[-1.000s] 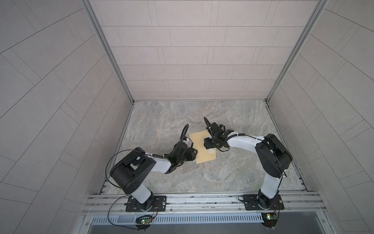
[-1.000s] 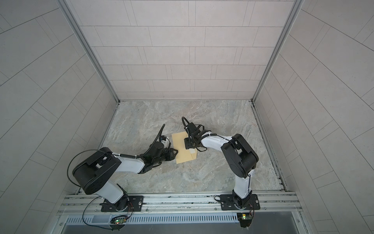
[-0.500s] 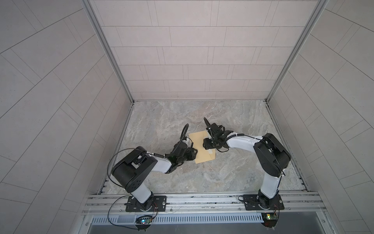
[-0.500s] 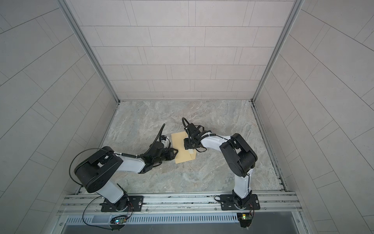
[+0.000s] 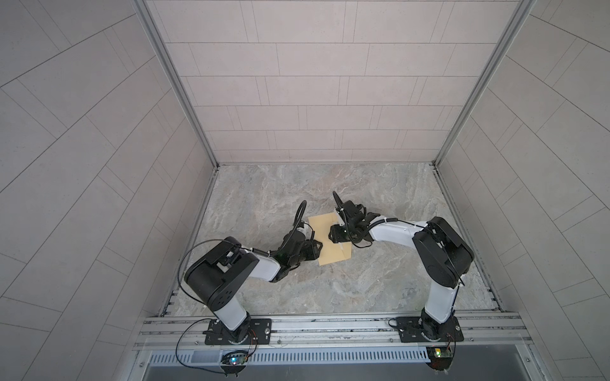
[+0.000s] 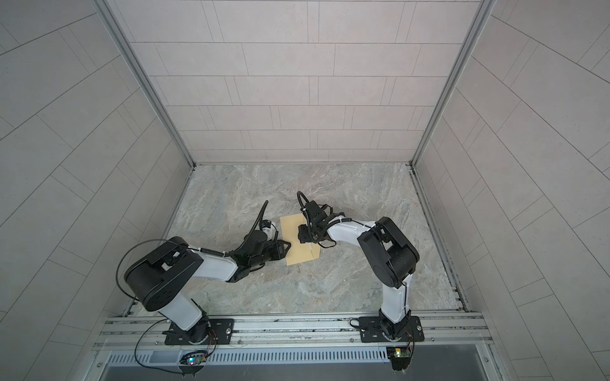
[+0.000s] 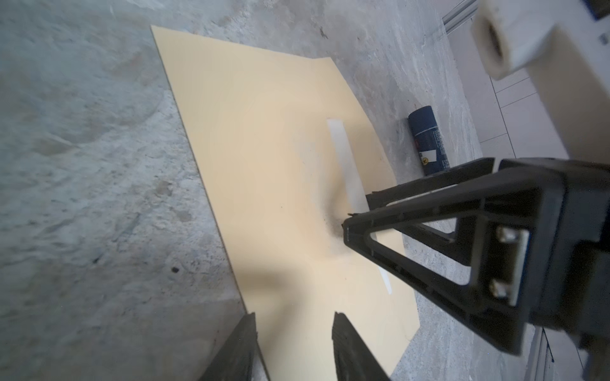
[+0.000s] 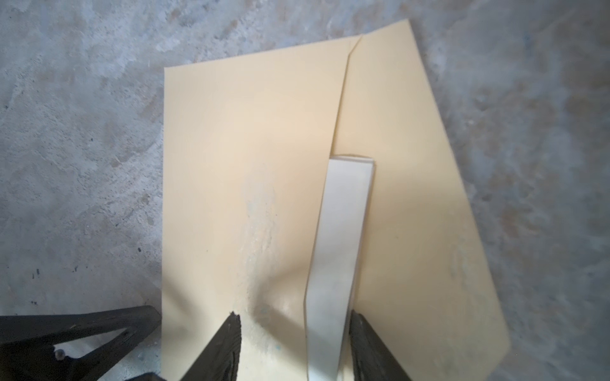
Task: Place the letter into the envelope and seal it
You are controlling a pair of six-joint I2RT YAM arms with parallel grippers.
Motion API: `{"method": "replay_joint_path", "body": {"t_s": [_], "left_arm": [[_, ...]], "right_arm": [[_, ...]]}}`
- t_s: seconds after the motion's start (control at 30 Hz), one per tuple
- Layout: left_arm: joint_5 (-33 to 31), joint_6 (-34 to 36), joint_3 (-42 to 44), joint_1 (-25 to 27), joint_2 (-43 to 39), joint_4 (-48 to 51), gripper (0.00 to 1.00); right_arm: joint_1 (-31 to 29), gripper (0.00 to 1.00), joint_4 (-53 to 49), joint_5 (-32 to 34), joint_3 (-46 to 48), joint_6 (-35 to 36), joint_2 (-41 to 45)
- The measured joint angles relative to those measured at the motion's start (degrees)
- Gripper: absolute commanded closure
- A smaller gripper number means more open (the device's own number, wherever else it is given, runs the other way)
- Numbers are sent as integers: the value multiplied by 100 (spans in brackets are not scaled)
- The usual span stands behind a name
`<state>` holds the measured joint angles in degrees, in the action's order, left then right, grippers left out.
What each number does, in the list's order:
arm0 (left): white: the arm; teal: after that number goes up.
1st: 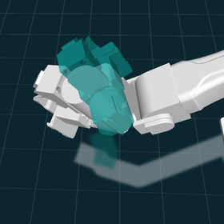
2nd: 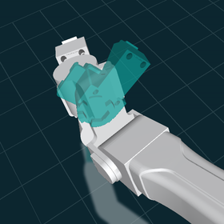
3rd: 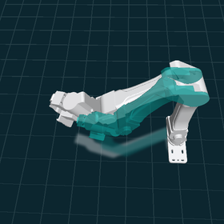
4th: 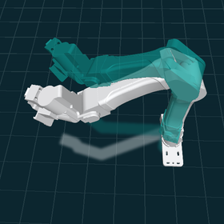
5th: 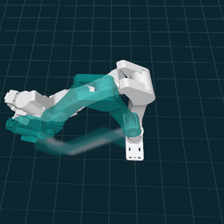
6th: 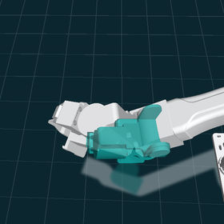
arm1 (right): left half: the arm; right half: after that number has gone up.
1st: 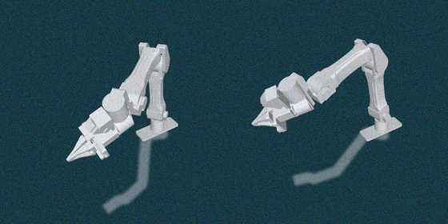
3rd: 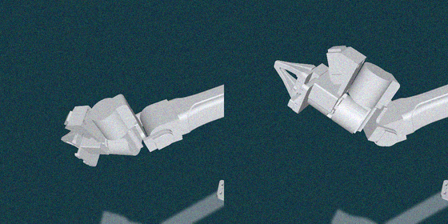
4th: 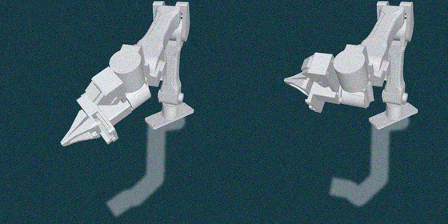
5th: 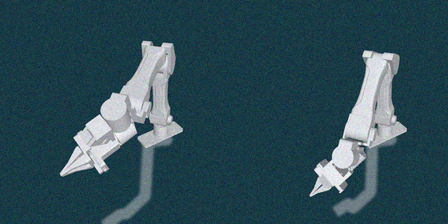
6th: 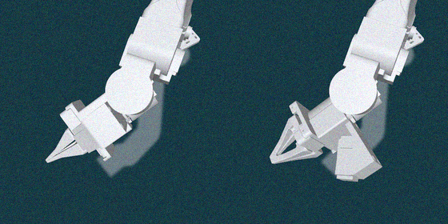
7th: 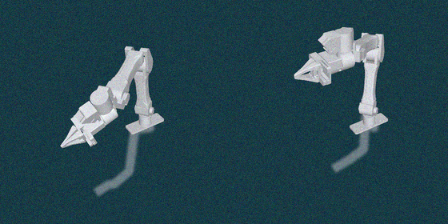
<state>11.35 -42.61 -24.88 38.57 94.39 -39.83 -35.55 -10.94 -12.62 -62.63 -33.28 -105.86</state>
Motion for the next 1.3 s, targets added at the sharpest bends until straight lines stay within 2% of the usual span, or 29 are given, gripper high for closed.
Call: {"method": "replay_joint_path", "body": {"t_s": [0.73,1.3], "left_arm": [[142,7,-20,-157,83,-107,55],[173,7,-28,-219,107,-133,55]], "right_arm": [[-7,50,352,-308,-2,-28,-107],[-33,52,560,-389,28,-330,-140]]}}
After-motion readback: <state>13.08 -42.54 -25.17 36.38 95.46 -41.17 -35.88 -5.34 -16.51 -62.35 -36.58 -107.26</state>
